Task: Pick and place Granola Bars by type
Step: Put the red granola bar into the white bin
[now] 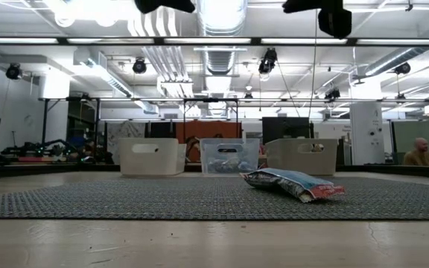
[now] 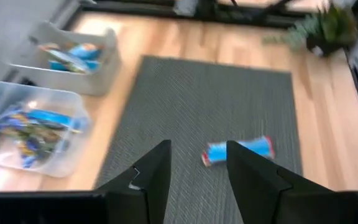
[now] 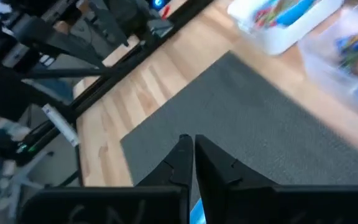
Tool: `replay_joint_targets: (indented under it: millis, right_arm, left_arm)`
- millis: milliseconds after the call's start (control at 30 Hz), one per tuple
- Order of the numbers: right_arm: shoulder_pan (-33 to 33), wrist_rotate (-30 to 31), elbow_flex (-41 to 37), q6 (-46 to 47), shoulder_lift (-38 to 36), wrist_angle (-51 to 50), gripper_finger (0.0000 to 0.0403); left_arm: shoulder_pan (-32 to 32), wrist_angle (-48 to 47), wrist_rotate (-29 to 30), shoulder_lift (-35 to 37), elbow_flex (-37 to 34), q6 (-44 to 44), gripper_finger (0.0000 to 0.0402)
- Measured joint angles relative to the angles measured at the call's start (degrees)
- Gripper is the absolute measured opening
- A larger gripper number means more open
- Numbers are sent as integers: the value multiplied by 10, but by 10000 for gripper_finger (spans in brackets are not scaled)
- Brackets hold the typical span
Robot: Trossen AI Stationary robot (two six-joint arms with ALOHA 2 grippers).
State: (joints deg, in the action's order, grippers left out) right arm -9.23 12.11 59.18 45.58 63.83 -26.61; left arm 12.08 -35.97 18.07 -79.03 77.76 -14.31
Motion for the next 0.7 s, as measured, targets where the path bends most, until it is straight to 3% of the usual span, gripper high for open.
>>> replay_joint_targets:
  millis: [233, 500, 700]
  right_arm:
    - [-10, -21, -8, 16, 0, 17, 32]
    - [-10, -17, 29, -22, 0, 15, 51]
    - [-10, -16, 59, -25, 0, 5, 65]
  left_arm:
    - [2, -5, -94, -42, 14, 43, 138]
    - [2, -6, -115, -76, 28, 161, 138]
    - [-1, -8, -163, -117, 77, 185, 138]
